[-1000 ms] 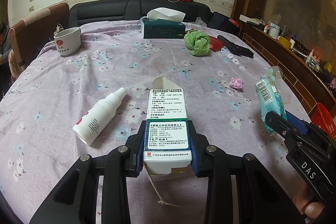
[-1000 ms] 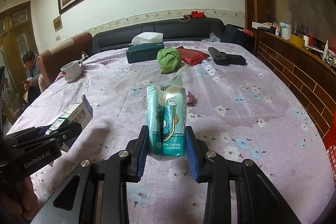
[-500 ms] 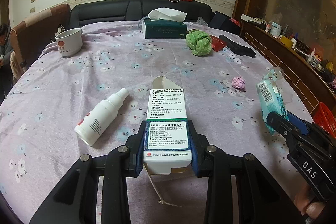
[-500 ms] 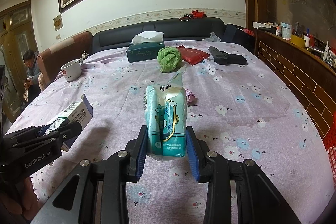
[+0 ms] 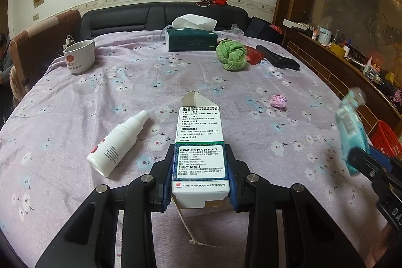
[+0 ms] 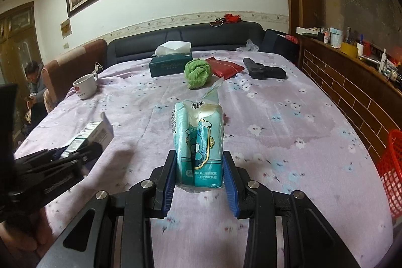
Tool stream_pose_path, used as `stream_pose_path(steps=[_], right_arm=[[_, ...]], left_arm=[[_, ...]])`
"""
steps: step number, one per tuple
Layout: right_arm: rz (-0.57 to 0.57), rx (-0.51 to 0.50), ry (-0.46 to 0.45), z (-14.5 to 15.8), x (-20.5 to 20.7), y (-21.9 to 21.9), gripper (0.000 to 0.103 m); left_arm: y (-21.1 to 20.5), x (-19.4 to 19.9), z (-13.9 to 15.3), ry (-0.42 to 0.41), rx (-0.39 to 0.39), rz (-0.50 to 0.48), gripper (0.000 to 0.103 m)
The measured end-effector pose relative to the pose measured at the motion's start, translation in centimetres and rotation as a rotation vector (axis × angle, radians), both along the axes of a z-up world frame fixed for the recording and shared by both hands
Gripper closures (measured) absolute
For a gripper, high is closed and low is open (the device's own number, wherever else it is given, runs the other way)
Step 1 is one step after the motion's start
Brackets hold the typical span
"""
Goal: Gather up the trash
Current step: 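Lift and hold the medicine box and tissue pack above the table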
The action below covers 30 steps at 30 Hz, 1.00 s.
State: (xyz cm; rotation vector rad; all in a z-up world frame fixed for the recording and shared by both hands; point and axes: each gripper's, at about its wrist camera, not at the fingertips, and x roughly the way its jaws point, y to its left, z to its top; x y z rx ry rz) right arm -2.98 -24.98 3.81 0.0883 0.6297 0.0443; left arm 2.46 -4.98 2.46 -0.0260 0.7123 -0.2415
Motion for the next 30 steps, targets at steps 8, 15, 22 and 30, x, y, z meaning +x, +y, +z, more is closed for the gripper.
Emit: stream_pose_path(steps=[8,15,22,30], right_arm=[[-0.063,0.016,0.026,0.6,-3.7,-2.9,0.065],[-0.123,0.036,0.039,1.2,-7.0,-6.0,0.064],[-0.143,0.080,0.032,1.4,-8.4,-8.0,0.064],[-0.139,0.125,0.028,1.0,-9.2,-9.5,0.064]], left_arm=[[-1.2,-1.4,0.7,-0.024,0.007,-0.021,0.070],[-4.2,-5.3,1.4,-0.043,0.020,-0.078,0.070],[-6.9,-7.8,2.1,-0.065,0.043,-0.125,0.070],[-9.3,-8.6,2.2,-0.060,0.073,-0.138,0.070]])
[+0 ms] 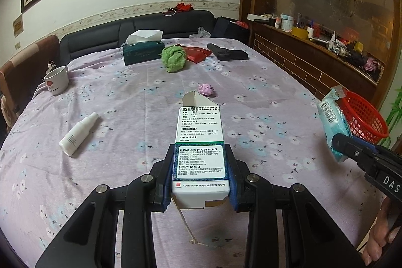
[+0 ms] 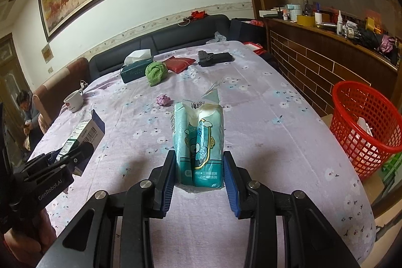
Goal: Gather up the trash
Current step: 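Lift and hold the medicine box and tissue pack above the table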
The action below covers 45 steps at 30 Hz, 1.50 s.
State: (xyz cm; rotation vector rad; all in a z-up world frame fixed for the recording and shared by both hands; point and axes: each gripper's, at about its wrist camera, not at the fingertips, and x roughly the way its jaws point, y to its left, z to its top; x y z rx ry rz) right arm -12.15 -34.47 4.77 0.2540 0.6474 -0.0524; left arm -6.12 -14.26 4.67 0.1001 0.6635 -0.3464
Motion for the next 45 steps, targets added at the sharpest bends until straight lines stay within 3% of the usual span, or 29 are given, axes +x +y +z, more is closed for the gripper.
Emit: stream_pose_path(steps=[17,45], right_arm=[[0.004,0.055,-0.017,-0.9,-0.7,-2.5,0.064],[0.014,0.045,-0.001,-1.0,0.0,-1.9,0.064]], left_arm=[[-2.0,-0.2,-0.1,0.008,0.029,0.001,0.070],[-1.3,-0.8,0.2,0.020,-0.021,-0.027,0.070]])
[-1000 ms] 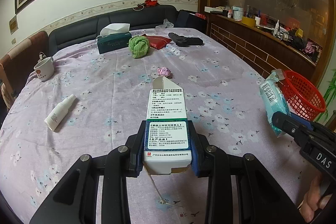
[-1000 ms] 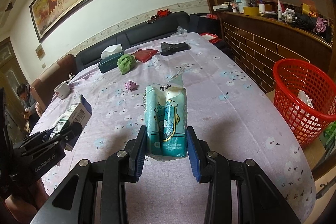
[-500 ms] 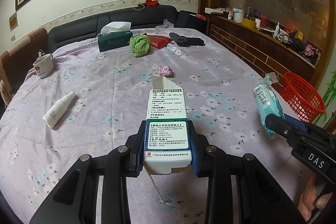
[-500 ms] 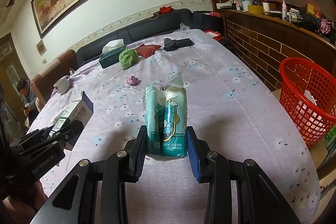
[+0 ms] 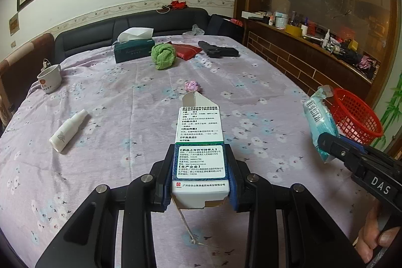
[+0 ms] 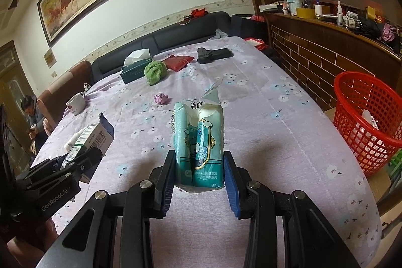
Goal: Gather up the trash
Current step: 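Lift and hold the medicine box and tissue pack above the table, then carry the medicine box and tissue pack in both tools over the red wastebasket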
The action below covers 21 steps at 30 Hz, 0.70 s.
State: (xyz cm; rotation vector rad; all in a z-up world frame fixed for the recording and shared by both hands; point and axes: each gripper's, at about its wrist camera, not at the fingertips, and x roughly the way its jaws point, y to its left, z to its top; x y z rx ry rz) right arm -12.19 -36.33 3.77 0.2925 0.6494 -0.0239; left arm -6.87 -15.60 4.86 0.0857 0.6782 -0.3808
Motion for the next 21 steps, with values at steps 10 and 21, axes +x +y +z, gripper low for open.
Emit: stream_pose_path(steps=[10,21], right_arm=[[-0.013,0.052,-0.013,0.2,-0.8,-1.7,0.064],[-0.092,0.094,-0.049,0.8,-2.0,-5.9,0.064]], left_arm=[[-1.8,0.2,0.6,0.003,0.022,-0.013,0.070],[-7.3,-0.8,2.8,-0.024,0.031,-0.134,0.070]])
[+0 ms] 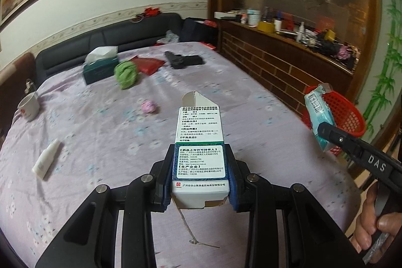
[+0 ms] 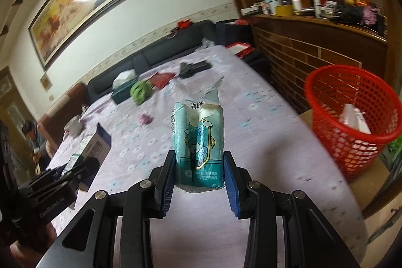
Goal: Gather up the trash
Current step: 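Carry the medicine box and tissue pack in both tools over the red wastebasket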
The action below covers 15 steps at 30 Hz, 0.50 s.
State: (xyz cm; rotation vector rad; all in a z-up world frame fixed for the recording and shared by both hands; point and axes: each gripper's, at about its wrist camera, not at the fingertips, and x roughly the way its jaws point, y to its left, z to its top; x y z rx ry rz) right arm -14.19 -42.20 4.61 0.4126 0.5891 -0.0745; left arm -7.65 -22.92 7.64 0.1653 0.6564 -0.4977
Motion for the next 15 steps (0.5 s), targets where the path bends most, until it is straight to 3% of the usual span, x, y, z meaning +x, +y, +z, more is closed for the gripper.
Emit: stream_pose_path(steps=[15], right_arm=[[-0.251,0.044,-0.071,2.3,-5.3,-13.0,0.062]], left_arm=[[-14.6,-1.7,1.8,-0.012,0.012,-0.236,0.070]])
